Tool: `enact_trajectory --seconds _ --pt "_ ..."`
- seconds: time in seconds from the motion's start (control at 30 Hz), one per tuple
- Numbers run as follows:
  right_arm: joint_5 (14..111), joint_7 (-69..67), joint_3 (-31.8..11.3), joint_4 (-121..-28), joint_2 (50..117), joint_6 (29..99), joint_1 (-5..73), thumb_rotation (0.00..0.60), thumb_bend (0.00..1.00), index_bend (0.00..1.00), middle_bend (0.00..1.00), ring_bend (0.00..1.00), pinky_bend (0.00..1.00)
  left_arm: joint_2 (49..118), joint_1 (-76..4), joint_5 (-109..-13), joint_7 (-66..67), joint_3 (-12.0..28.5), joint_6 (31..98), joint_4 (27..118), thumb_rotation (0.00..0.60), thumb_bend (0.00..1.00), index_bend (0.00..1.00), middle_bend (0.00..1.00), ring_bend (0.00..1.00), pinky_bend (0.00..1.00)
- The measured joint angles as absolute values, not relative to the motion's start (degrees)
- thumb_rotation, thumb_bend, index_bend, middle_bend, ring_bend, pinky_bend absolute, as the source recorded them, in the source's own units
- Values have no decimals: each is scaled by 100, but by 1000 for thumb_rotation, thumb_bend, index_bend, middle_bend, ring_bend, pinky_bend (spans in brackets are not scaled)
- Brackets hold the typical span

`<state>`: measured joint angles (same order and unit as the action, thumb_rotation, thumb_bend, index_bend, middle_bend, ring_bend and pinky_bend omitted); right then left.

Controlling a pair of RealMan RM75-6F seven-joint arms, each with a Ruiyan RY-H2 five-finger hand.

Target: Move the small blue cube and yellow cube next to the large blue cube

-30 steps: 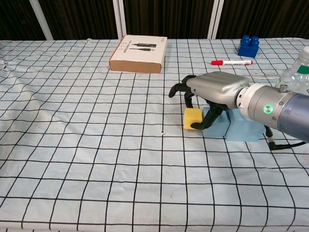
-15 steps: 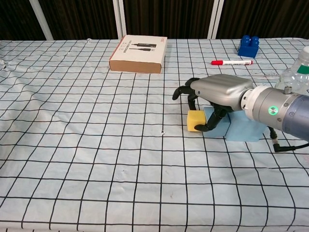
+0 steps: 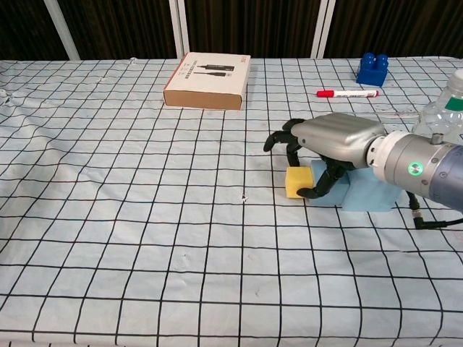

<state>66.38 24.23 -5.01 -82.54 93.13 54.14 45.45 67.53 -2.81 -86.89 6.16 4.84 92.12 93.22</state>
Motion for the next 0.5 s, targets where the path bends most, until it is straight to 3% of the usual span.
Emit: enact_trajectory --seconds 0.5 --pt "6656 2466 -526 -8218 9359 5415 4490 600 259 182 414 12 129 6750 -279 -8680 610 488 9212 9324 600 113 214 69 0 0"
